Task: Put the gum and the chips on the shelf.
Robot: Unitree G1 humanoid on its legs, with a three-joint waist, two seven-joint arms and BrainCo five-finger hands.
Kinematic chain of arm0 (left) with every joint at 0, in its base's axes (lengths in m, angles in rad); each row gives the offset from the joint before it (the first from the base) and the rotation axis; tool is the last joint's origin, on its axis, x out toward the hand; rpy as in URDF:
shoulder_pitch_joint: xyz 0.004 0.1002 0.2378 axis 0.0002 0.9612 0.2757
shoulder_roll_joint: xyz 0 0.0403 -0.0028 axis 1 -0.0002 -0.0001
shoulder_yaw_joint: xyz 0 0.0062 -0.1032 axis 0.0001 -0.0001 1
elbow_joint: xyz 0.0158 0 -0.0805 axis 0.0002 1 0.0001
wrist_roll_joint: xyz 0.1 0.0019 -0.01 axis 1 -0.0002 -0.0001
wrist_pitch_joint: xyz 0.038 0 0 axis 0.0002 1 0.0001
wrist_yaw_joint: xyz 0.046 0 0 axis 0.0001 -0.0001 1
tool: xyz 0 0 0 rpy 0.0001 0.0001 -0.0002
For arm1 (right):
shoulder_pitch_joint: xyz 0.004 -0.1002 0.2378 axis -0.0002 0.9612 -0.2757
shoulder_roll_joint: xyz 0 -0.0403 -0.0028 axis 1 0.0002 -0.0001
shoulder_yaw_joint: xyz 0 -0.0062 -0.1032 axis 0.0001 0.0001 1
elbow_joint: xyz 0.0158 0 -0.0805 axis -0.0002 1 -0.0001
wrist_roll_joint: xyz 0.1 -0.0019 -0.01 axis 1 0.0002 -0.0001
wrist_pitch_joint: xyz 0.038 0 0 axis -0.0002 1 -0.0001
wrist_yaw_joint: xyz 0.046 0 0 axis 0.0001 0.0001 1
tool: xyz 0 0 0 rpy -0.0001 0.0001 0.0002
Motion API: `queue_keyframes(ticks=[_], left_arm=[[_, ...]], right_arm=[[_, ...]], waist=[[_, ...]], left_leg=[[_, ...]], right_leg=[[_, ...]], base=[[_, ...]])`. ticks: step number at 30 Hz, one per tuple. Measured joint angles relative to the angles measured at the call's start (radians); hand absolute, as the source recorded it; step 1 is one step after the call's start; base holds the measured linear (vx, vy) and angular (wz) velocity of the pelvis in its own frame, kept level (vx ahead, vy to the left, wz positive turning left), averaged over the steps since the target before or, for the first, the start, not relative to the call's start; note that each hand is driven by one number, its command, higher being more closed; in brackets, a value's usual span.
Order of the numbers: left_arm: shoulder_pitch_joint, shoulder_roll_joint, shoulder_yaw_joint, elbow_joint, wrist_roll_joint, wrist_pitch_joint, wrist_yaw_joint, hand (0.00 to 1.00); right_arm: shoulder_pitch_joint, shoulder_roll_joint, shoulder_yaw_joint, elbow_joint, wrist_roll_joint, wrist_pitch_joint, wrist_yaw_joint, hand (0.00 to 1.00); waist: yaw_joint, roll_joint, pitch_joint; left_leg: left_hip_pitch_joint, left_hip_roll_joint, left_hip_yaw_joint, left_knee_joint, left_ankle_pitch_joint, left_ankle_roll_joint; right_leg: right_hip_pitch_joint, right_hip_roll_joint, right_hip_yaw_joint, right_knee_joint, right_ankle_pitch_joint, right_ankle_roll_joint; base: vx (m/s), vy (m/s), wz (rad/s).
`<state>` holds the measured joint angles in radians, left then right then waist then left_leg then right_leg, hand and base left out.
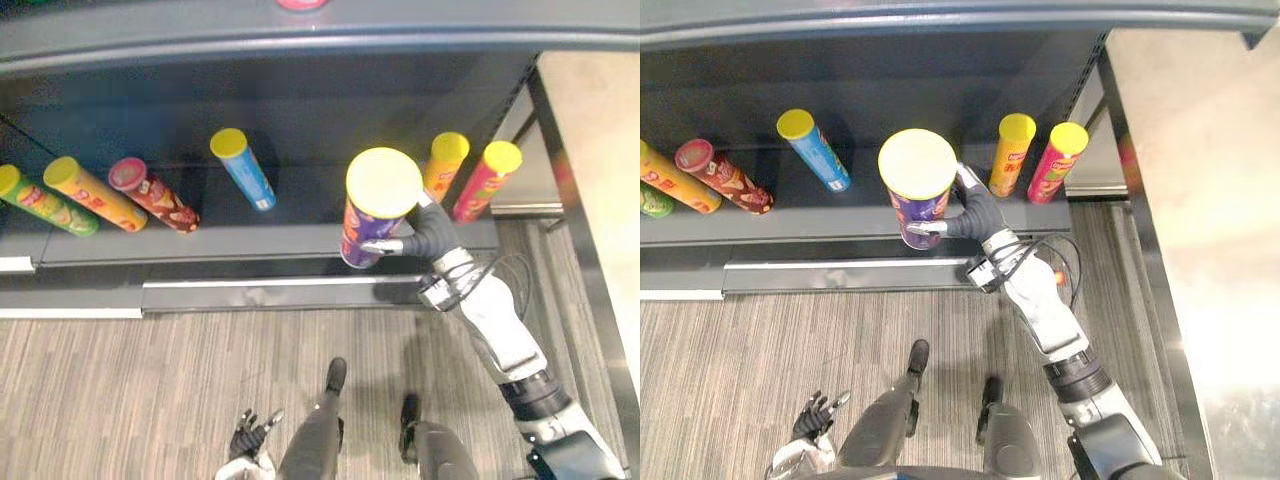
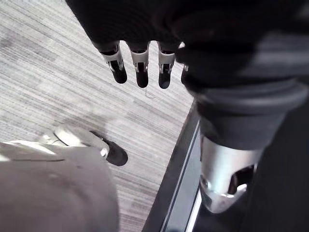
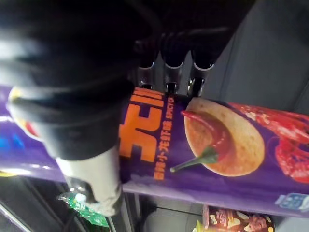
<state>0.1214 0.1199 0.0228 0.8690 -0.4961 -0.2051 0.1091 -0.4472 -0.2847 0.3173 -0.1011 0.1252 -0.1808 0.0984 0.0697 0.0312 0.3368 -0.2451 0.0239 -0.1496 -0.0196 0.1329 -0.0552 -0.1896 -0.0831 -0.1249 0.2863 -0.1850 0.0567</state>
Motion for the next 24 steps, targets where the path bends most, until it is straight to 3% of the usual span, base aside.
queue_keyframes(ticks=[5,10,15,20,24], left_arm=[[-0.045,-0.008,-0.02,-0.051,0.0,-0.009,0.017,0.0],[-0.058,-0.033,-0.026,-0.086,0.0,-0.011,0.025,0.0],[-0.06,-0.062,-0.031,-0.139,-0.001,-0.01,0.025,0.0],[-0.061,-0.08,-0.035,-0.202,-0.004,-0.01,0.027,0.0],[-0.061,-0.087,-0.047,-0.23,-0.01,-0.011,0.024,0.0]], right_arm=[[-0.11,0.031,0.043,0.099,-0.075,-0.001,-0.08,1.0],[-0.176,0.071,0.038,0.207,-0.087,-0.001,-0.169,1.0],[-0.186,0.118,0.01,0.215,-0.13,-0.001,-0.231,1.0],[-0.275,0.135,0.001,0.233,-0.205,-0.002,-0.309,1.0],[-0.333,0.136,0.002,0.254,-0.246,-0.018,-0.388,1.0]], waist=[[0.018,0.015,0.071],[0.035,0.017,0.098],[0.046,0.022,0.108],[0.071,0.028,0.121],[0.072,0.03,0.124]], left_leg=[[-0.02,-0.018,-0.025,0.025,0.003,-0.007],[-0.057,-0.037,-0.051,0.026,0.007,-0.014],[-0.104,-0.032,0.005,0.055,0.01,-0.01],[-0.141,-0.038,0.01,0.079,0.01,-0.011],[-0.164,-0.048,0.005,0.097,0.008,-0.016]], right_leg=[[-0.04,-0.02,-0.016,0.093,-0.046,-0.009],[-0.106,-0.052,-0.045,0.197,-0.095,-0.013],[-0.145,-0.085,-0.087,0.271,-0.138,-0.013],[-0.192,-0.1,-0.094,0.32,-0.157,-0.018],[-0.21,-0.121,-0.114,0.355,-0.178,-0.018]], base=[[-0.02,-0.04,0.15],[-0.05,-0.044,0.23],[-0.03,-0.05,0.27],[0.0,-0.046,0.09],[0.01,-0.038,0.14]])
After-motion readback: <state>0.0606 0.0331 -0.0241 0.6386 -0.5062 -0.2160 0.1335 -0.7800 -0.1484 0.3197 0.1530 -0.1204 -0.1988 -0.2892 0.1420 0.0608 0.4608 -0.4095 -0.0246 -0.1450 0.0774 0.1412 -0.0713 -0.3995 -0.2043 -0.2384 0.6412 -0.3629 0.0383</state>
